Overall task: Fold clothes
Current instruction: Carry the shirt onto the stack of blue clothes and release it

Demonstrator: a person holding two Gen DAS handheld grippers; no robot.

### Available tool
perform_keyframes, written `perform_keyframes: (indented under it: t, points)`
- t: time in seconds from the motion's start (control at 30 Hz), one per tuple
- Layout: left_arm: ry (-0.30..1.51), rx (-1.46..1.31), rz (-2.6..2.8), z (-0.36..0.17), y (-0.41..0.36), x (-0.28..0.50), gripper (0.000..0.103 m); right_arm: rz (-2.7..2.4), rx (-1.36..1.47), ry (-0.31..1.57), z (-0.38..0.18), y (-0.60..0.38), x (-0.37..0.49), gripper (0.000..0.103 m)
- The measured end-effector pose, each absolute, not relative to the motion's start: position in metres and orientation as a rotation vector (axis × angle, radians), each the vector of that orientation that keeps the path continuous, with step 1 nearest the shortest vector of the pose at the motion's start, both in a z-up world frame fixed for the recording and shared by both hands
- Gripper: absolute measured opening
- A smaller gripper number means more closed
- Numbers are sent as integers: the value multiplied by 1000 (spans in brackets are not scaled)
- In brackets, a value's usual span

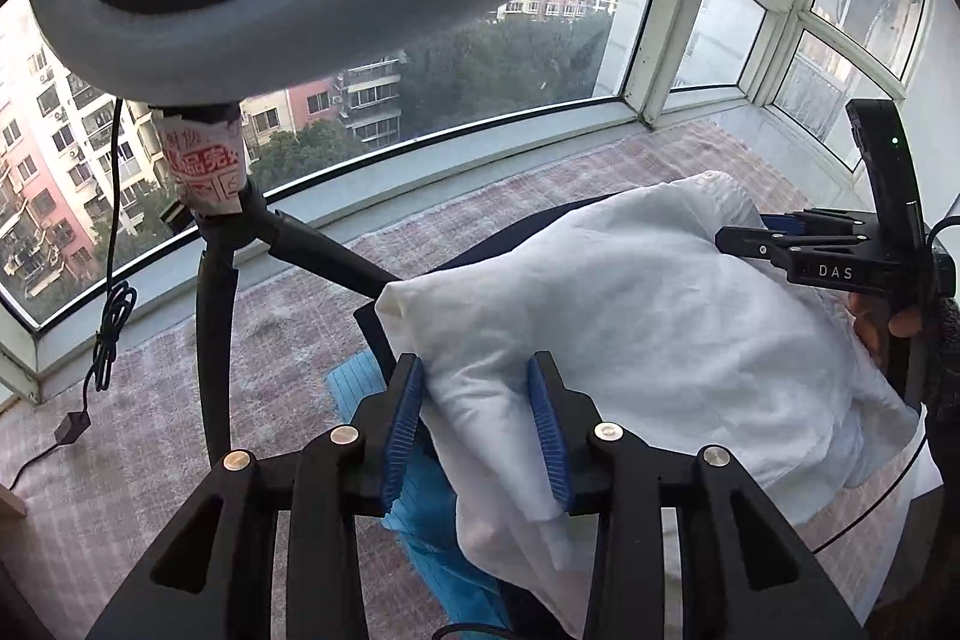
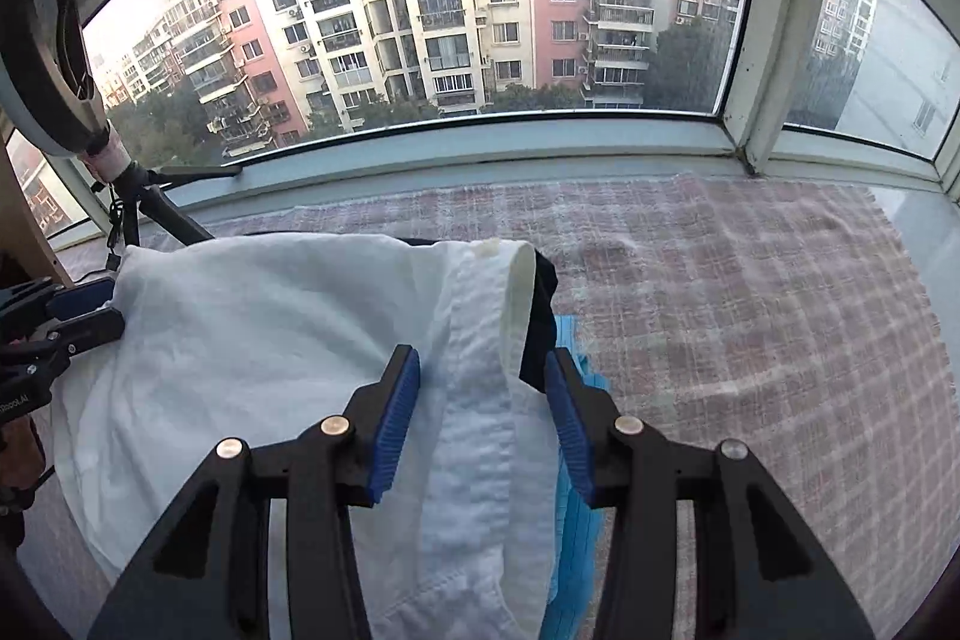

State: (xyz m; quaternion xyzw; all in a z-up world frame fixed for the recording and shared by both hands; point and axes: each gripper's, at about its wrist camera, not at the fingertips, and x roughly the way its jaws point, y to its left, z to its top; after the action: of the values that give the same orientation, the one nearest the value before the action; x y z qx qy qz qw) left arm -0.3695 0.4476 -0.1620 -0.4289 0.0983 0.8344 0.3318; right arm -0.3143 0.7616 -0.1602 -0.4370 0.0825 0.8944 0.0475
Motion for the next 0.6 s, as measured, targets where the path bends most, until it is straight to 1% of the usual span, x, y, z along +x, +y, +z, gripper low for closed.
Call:
perform_keyframes:
  t: [0.1,0.17,0.27,0.33,0.4,0.47,0.5,0.53,0.6]
  points:
    - [289,-1089,2186,-148,443,-363,36,2722,-1329,317,-164,768,-305,43]
    - [291,-1051,2189,-133,439,-352,33,2726,-1269,270,-140,764,-291,43]
    - [264,-1007,2145,-116,439,-328,33,2771,-1210,190,-106,740,-255,44]
    - [286,-984,2107,-118,445,-315,33,2804,-1207,141,-98,716,-231,44]
    - [343,-982,2089,-127,451,-305,35,2778,-1265,82,-110,699,-213,44]
    - [404,-1033,2085,-143,456,-304,35,2733,-1349,40,-128,686,-199,44]
    - [384,-1068,2081,-143,451,-305,31,2687,-1413,46,-140,687,-193,44]
    - [364,-1102,2076,-144,446,-306,30,2640,-1476,53,-153,687,-187,44]
    - [336,-1122,2089,-136,432,-301,30,2593,-1482,132,-155,692,-168,44]
